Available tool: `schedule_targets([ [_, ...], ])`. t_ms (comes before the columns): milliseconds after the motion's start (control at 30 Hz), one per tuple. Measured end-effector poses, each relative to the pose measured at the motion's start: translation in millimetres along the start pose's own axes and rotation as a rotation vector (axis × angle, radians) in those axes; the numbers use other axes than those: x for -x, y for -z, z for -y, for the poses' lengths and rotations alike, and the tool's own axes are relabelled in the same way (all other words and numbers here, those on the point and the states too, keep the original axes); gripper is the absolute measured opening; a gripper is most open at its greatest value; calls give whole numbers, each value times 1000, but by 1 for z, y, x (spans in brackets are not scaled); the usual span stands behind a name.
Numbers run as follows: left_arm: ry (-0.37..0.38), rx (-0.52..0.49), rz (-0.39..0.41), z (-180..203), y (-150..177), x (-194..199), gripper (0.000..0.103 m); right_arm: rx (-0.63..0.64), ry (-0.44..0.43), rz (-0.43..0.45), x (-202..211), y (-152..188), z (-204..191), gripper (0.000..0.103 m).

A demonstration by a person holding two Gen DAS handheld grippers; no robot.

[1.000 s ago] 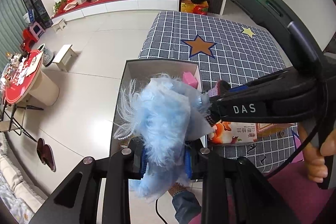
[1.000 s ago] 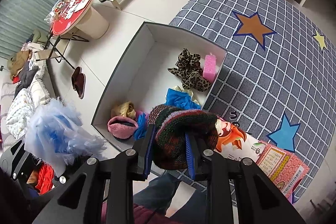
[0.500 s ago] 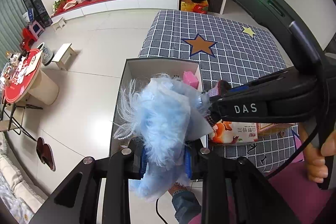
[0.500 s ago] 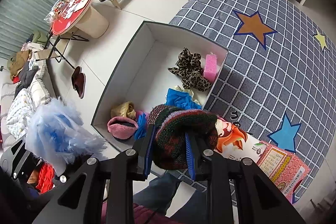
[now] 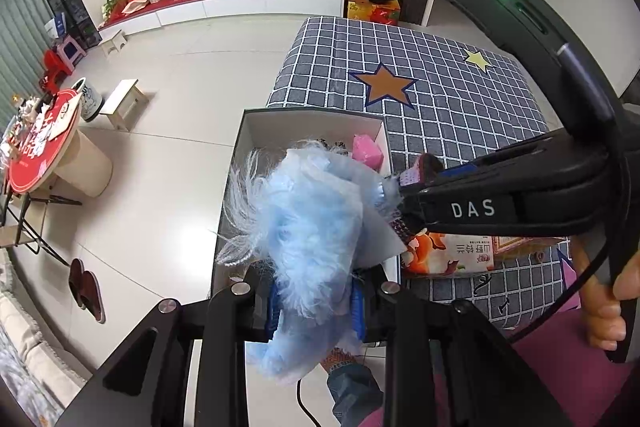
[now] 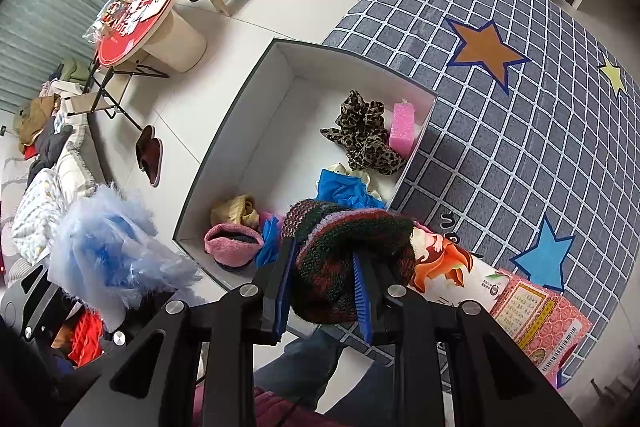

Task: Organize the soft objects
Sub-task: 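Hold the striped hat and fluffy item with both tools above the box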

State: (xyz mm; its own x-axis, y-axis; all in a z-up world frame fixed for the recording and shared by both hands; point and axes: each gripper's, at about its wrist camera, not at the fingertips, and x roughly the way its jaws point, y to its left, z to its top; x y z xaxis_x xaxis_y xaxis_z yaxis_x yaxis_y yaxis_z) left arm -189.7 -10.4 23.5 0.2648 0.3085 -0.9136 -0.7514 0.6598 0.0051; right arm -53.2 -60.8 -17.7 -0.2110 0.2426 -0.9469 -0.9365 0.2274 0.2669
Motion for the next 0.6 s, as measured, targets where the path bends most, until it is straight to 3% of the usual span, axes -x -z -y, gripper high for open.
schedule_targets([
  [233,3,33,-4,-7,0,-3,30,11,-3,-3,-3,-1,-4,29],
  [600,15,138,-96,-25,-3,-33,30,8,3,-15,-7,-3,1,29],
])
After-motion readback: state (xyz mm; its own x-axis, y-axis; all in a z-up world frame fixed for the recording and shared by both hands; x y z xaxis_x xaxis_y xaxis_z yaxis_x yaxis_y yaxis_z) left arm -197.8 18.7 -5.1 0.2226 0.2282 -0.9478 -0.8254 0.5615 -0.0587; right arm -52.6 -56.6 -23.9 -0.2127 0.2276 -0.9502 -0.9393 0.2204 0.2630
